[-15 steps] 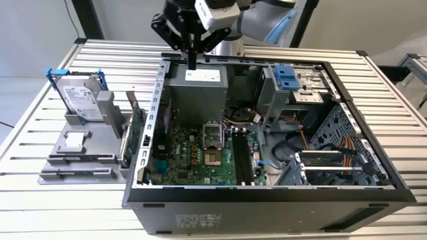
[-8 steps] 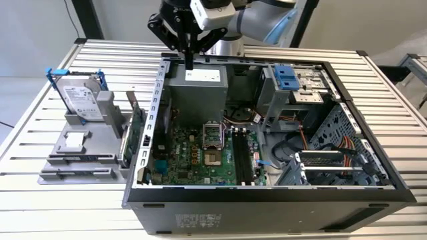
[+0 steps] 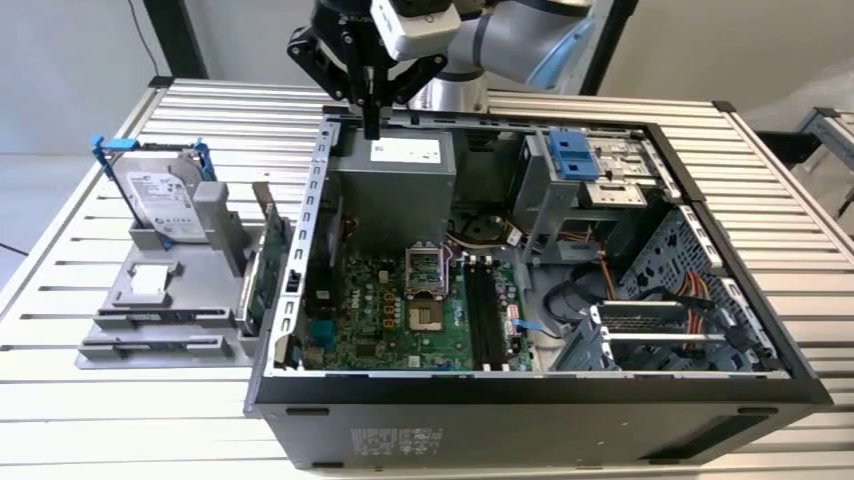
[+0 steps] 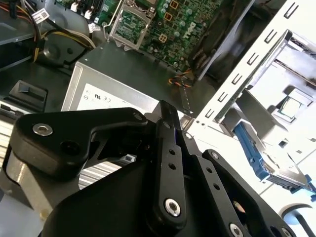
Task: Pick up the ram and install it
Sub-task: 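Reach for the ram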
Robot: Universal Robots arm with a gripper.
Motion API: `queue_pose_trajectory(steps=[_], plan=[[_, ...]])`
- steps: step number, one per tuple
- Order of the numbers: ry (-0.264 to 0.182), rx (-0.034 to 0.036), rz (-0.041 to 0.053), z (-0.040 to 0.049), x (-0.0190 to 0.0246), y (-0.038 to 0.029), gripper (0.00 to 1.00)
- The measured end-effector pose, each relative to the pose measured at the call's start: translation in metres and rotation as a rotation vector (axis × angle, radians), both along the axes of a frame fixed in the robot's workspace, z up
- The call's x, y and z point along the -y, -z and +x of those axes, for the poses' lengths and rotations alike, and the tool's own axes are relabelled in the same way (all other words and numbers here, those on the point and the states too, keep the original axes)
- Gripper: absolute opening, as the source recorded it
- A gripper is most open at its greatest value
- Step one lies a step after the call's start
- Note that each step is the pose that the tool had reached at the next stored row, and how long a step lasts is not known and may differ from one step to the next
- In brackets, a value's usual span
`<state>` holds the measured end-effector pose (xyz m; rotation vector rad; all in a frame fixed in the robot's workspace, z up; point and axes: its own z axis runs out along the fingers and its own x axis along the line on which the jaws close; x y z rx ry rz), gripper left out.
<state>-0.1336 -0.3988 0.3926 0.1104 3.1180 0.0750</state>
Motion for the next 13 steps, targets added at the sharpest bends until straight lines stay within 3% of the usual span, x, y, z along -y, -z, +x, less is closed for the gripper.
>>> queue_pose_trajectory(steps=[13], plan=[[0.0, -0.0001, -0.0001, -0.0084, 0.0, 0.0, 0.0]])
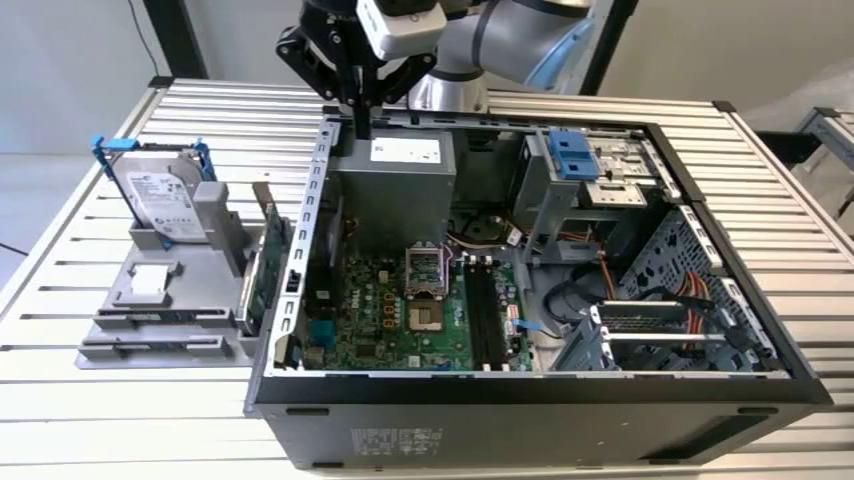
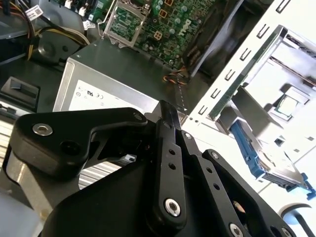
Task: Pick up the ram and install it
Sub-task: 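Reach for the ram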
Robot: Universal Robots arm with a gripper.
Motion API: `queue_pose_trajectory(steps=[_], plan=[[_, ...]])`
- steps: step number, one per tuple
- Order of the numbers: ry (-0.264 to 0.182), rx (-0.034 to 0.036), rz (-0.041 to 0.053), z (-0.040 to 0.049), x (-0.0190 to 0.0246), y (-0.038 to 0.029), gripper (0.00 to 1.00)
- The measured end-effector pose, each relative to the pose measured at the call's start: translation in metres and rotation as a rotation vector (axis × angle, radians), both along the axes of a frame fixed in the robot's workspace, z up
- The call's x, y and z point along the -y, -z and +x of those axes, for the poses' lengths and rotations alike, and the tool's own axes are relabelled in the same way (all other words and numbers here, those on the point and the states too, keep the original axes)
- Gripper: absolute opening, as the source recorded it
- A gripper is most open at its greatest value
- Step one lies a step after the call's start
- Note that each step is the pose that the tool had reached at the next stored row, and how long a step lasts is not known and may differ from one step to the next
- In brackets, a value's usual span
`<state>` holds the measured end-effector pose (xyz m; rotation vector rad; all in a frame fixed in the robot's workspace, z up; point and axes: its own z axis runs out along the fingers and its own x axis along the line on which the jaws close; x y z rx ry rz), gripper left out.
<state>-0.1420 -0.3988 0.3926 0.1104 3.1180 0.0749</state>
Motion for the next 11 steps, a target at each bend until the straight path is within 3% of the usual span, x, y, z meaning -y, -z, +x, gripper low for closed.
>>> queue_pose_trajectory(steps=[11], plan=[[0.0, 0.0, 0.0001, -0.003, 0.0, 0.0, 0.0]])
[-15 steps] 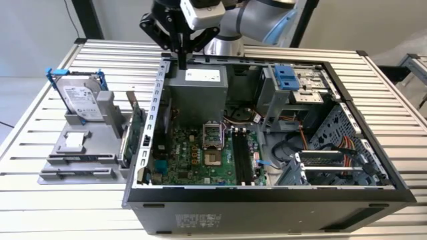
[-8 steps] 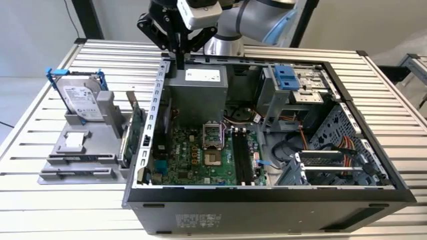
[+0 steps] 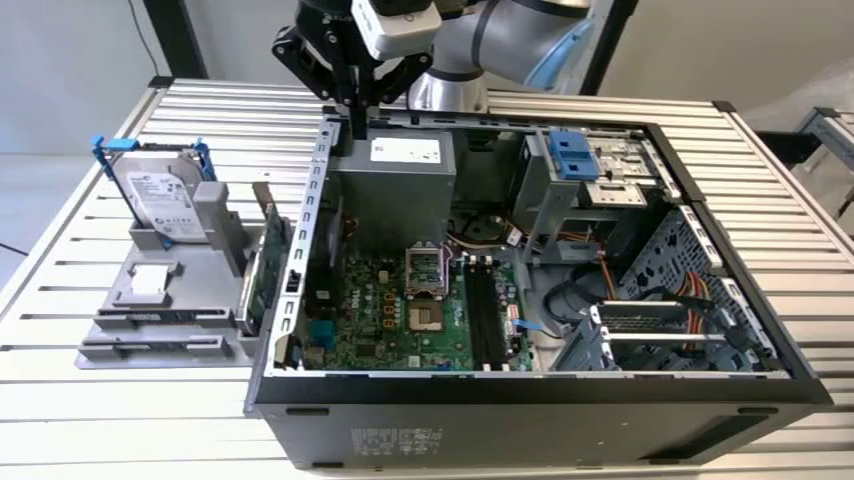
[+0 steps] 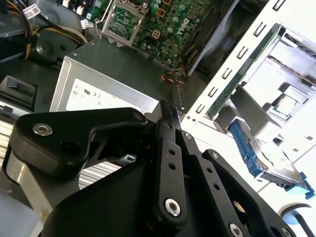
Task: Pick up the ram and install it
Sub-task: 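Reach for the ram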
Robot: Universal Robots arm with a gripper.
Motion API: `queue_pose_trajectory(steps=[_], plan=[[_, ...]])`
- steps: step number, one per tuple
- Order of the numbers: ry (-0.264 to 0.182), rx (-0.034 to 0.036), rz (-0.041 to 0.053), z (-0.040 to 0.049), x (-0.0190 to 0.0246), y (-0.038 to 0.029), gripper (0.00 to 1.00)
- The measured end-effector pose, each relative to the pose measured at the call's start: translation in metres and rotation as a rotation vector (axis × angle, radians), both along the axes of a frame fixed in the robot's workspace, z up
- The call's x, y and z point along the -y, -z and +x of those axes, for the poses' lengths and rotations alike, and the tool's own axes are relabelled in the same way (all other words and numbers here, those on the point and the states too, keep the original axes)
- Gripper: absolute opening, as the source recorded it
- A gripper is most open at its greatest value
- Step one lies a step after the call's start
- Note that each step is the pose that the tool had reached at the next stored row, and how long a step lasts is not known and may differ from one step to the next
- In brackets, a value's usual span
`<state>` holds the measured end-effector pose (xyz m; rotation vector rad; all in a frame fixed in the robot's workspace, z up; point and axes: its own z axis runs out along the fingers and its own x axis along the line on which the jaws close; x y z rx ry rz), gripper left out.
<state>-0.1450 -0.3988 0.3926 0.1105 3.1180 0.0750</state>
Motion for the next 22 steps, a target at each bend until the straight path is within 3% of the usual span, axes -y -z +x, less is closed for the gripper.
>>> queue_pose_trajectory(steps=[22], plan=[[0.0, 0.0, -0.0001, -0.0181, 0.0, 0.0, 0.0]])
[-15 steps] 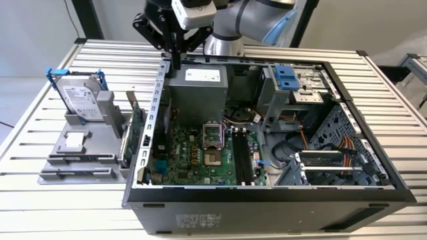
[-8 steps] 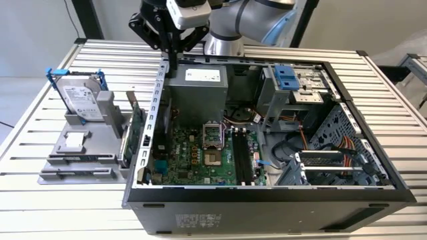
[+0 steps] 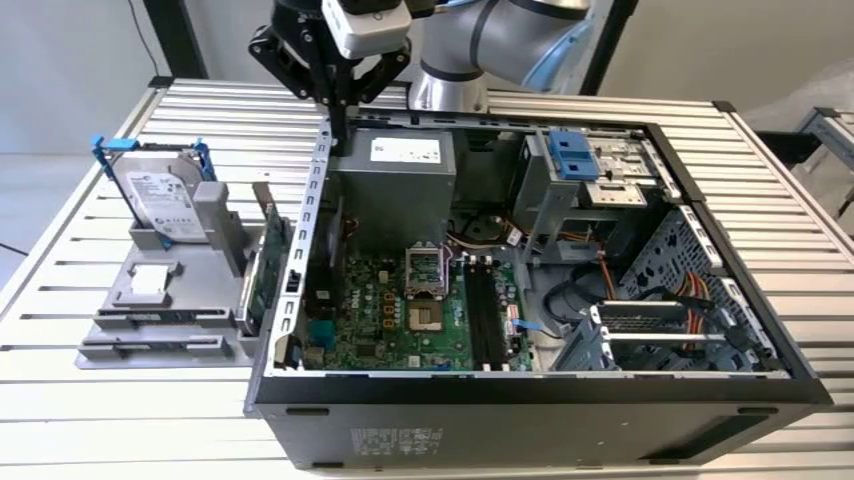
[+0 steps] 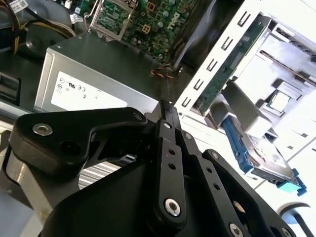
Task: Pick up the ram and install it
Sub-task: 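Reach for the ram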
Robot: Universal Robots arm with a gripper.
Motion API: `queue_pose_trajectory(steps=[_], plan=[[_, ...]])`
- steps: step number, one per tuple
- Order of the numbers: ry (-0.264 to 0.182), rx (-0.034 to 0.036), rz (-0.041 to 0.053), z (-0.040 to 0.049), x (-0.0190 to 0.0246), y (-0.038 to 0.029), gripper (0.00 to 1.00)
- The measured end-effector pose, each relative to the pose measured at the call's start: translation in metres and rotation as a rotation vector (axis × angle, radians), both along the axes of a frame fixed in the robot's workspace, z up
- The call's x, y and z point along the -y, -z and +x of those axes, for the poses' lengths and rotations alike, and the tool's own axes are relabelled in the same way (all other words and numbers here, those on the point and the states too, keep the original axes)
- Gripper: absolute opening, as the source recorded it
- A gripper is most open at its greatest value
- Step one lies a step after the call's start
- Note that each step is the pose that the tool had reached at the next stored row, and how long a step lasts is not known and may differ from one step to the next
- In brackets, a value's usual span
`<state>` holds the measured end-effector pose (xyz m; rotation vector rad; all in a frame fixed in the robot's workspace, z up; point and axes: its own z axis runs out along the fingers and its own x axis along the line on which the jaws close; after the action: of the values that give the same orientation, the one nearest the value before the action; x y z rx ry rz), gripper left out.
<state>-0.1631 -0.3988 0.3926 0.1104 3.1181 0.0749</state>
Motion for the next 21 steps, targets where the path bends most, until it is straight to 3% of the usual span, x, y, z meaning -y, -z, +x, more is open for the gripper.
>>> queue_pose_trajectory(steps=[21], plan=[[0.0, 0.0, 0.0001, -0.0189, 0.0, 0.0, 0.0]])
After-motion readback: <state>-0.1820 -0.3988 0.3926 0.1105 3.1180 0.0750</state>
